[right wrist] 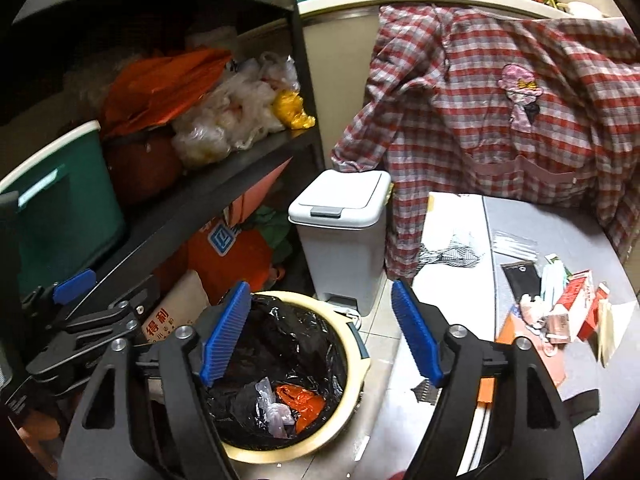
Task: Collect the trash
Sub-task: 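Carry both bags over the round bin and open both grippers to drop them, then move the right gripper back to the table and grasp the white tissue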
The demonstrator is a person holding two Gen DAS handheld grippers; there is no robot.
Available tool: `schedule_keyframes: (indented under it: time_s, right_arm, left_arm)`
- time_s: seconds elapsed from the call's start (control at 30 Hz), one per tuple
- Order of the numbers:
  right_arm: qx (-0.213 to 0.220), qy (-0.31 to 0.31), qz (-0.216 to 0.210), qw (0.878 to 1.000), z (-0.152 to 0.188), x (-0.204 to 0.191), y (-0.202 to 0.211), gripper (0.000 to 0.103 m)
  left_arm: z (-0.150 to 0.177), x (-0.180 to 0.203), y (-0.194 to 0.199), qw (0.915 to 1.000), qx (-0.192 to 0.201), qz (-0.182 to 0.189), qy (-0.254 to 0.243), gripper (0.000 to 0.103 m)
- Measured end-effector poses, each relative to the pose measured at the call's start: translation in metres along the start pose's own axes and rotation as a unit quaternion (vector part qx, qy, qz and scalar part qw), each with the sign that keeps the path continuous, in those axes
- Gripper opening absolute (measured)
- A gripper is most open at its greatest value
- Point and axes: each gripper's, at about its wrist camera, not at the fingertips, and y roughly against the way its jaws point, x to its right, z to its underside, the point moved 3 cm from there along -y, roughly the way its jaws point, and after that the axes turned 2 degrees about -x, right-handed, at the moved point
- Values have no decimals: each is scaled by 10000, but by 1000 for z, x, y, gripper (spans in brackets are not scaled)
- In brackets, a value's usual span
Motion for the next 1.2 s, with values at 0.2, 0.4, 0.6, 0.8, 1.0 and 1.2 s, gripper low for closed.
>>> schedule_keyframes:
  time_s: [0.2,0.4,0.6,0.8,1.0,1.2]
  right_arm:
    - [252,41,306,9992,1,36,44,82]
    - [492,-114,949,9942,8,101,92,83]
    - [732,-523,1757,9803,27,171,131,84]
    - [579,-1149,2318,9642,46,241,141,84]
    - [393,-1303,2538,9576,62,289,125,84]
    - [21,-1320,2525,9586,67,322,77,84]
  left_arm:
    - [-6,33,19,9984,400,408,-23,95]
    - [-9,87,35,9928,740,922,-199,95]
    - [-3,147,39,9870,744,1316,-550,95]
    - [2,186,35,9823,593,1700,-523,95]
    - [7,211,31,9793,492,1858,-641,95]
    - [9,219,31,9780,475,1859,-818,95]
